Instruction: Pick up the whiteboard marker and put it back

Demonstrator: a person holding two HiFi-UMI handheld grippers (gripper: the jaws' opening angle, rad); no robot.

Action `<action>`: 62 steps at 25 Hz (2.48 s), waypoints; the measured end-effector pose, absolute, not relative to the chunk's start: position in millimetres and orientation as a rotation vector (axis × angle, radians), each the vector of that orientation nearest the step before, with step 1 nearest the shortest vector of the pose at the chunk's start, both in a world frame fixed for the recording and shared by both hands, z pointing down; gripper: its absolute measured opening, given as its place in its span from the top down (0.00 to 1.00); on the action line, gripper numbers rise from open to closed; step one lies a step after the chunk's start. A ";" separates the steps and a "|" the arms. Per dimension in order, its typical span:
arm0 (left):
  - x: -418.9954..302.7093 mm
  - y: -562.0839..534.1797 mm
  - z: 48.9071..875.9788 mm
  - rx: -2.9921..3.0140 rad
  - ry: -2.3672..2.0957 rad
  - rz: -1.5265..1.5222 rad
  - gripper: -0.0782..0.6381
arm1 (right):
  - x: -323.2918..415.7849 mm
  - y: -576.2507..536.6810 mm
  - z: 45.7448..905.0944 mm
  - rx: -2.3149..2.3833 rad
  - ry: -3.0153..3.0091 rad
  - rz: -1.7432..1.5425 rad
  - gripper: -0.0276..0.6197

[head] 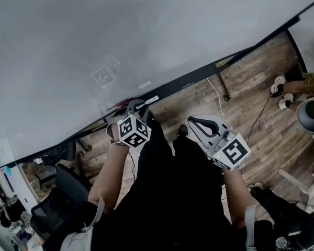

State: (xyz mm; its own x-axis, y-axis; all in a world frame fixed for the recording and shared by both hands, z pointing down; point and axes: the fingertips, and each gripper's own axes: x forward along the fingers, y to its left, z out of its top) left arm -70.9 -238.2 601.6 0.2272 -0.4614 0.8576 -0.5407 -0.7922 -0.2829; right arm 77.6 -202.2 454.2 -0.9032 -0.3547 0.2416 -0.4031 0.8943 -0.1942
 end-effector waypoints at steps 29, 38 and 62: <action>-46.3 -233.2 504.9 2.531 -1.226 0.919 0.79 | 77.7 -218.5 418.0 0.485 -2.953 0.223 0.93; -48.8 -206.1 426.5 2.622 -1.414 0.396 0.87 | 94.9 -232.0 375.7 0.424 -3.002 0.095 0.93; -25.3 -122.9 347.8 2.779 -0.955 -0.298 0.88 | 76.1 -131.9 355.6 0.265 -3.109 0.186 0.93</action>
